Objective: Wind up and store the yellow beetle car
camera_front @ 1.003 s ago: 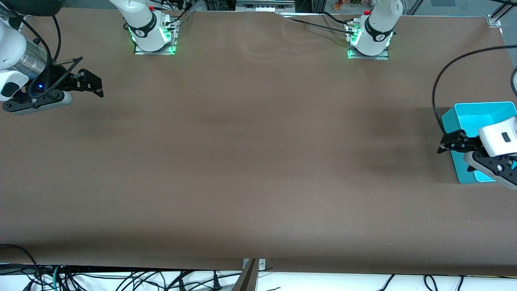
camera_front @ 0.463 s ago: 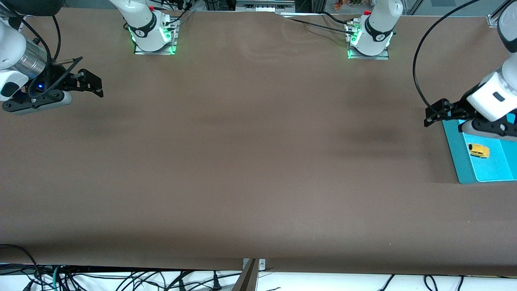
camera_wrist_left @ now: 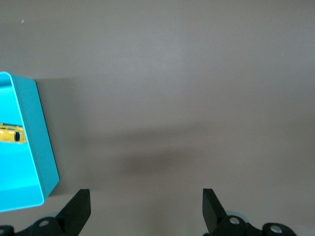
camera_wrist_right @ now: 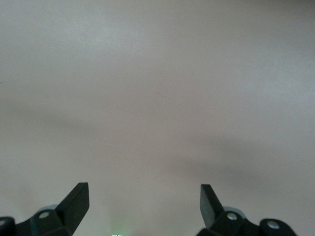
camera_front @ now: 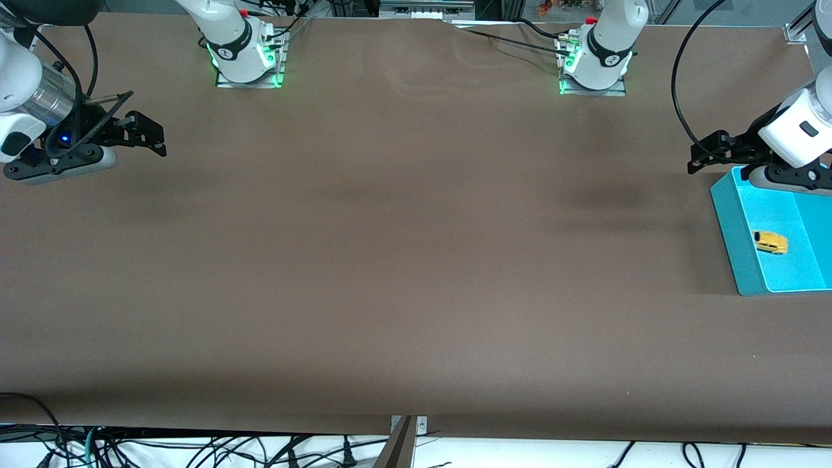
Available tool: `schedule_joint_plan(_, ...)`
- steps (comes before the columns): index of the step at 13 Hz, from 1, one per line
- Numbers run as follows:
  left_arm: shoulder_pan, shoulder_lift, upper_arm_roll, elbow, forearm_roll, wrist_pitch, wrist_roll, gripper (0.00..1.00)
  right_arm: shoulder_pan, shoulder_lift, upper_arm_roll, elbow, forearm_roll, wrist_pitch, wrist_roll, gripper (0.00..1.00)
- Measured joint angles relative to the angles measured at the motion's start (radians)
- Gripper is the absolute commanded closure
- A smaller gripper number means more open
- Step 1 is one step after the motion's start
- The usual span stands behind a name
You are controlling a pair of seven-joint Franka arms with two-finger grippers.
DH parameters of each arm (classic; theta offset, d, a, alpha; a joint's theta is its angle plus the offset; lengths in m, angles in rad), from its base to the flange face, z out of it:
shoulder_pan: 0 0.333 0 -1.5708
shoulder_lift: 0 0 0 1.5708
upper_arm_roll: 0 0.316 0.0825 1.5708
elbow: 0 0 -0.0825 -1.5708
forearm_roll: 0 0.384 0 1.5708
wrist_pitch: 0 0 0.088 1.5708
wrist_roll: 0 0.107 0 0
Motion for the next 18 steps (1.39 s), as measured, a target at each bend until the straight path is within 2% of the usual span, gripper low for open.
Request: schedule_joint_plan(18,0.0,-0.009,0.006,0.021,0.019,0.0,-0.05,0.0,0.0,0.0,0.0,0.0,0.0,0.0,0.0,0.0)
